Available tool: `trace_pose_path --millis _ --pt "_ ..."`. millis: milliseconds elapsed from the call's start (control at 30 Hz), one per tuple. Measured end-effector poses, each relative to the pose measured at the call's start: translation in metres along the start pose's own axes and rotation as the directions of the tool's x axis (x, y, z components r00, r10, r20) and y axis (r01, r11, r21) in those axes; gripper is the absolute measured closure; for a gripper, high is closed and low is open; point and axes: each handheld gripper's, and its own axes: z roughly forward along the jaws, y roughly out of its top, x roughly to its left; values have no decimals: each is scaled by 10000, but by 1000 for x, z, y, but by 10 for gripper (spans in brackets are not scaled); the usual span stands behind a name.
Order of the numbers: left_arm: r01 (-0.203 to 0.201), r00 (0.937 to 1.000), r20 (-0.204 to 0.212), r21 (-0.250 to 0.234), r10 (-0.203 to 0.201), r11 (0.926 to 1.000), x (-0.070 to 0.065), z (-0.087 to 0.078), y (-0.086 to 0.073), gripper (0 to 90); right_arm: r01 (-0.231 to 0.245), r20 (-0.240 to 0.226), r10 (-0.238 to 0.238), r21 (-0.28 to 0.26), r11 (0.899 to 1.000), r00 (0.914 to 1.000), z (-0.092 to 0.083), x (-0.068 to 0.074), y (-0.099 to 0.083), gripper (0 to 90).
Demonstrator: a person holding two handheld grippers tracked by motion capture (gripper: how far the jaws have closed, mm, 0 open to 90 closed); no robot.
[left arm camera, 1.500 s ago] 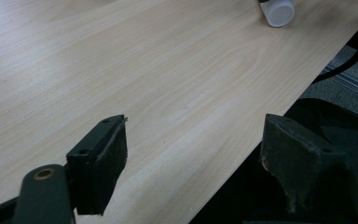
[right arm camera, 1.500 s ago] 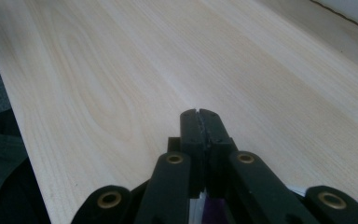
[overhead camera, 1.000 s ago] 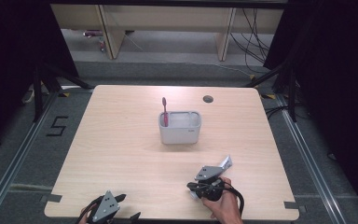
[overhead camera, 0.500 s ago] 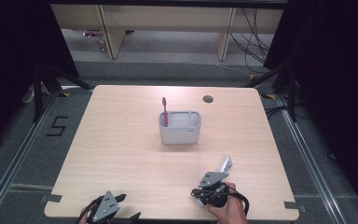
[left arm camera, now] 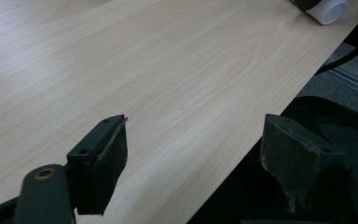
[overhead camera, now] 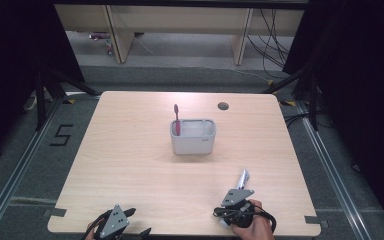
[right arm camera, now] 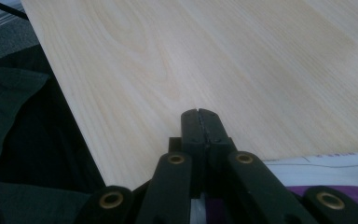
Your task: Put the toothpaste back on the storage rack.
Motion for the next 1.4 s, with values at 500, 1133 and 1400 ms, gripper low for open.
trace_pose_path --millis 500,1133,1400 --pt "-143 9999 38 46 142 9999 0 1 0 225 -233 169 232 43 9997 9996 -21 -9 -23 898" --pt "-166 9998 64 52 165 9998 0 2 1 225 -902 945 882 175 9958 9916 -47 -37 -48 900" --pt "-111 9999 25 198 110 9997 -2 2 1 225 -1053 1111 1024 207 9942 9885 -57 -49 -56 900"
